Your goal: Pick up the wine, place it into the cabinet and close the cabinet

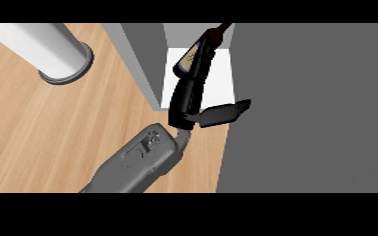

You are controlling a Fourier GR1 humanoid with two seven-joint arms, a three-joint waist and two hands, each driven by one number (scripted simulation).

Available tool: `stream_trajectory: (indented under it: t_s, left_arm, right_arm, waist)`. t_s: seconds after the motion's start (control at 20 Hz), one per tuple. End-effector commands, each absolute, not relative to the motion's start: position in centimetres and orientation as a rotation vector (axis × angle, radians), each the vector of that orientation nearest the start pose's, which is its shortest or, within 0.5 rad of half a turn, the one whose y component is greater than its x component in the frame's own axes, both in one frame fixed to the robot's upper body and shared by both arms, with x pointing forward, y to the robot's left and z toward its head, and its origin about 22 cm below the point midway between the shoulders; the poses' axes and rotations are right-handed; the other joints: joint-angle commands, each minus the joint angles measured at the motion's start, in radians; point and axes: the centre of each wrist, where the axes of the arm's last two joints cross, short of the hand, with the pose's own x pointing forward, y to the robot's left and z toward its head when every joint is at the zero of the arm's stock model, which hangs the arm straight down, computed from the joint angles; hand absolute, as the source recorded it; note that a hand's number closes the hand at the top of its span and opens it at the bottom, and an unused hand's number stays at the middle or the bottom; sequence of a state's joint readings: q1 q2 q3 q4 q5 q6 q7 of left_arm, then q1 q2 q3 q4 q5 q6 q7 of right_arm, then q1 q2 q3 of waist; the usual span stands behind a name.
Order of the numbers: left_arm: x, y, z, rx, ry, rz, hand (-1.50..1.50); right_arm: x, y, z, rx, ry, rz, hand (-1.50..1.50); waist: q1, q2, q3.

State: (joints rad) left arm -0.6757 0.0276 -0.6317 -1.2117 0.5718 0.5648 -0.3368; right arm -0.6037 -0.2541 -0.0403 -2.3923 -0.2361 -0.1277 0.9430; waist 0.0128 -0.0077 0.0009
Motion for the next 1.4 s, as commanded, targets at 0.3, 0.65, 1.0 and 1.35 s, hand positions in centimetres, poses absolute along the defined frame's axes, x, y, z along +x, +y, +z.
stream_trajectory:
  t_s: [0.3, 0.65, 1.0, 1.35]
  left_arm:
    - [22.5, 2.0, 8.5, -0.51, -1.827, 0.144, -1.5]
    - [16.2, 4.7, 6.9, -0.559, -1.8, 0.087, 1.5]
    - [13.4, 11.0, 8.2, -0.59, -1.822, 0.049, 1.5]
    - [13.1, 16.3, 8.5, -0.619, -1.818, 0.02, 1.5]
  right_arm:
    - [15.8, -20.0, 29.6, 0.224, -2.008, 0.252, -1.5]
    - [16.3, -20.1, 29.0, 0.207, -1.979, 0.287, -1.5]
    - [16.9, -18.9, 28.8, 0.334, -1.928, 0.465, 1.5]
    - [15.5, -16.1, 27.2, 0.563, -1.842, 0.612, 1.5]
  waist:
    - [-0.011, 0.0, -0.002]
    - [-0.011, 0.004, -0.001]
    - [0.001, 0.003, -0.001]
    - [0.01, 0.004, -0.003]
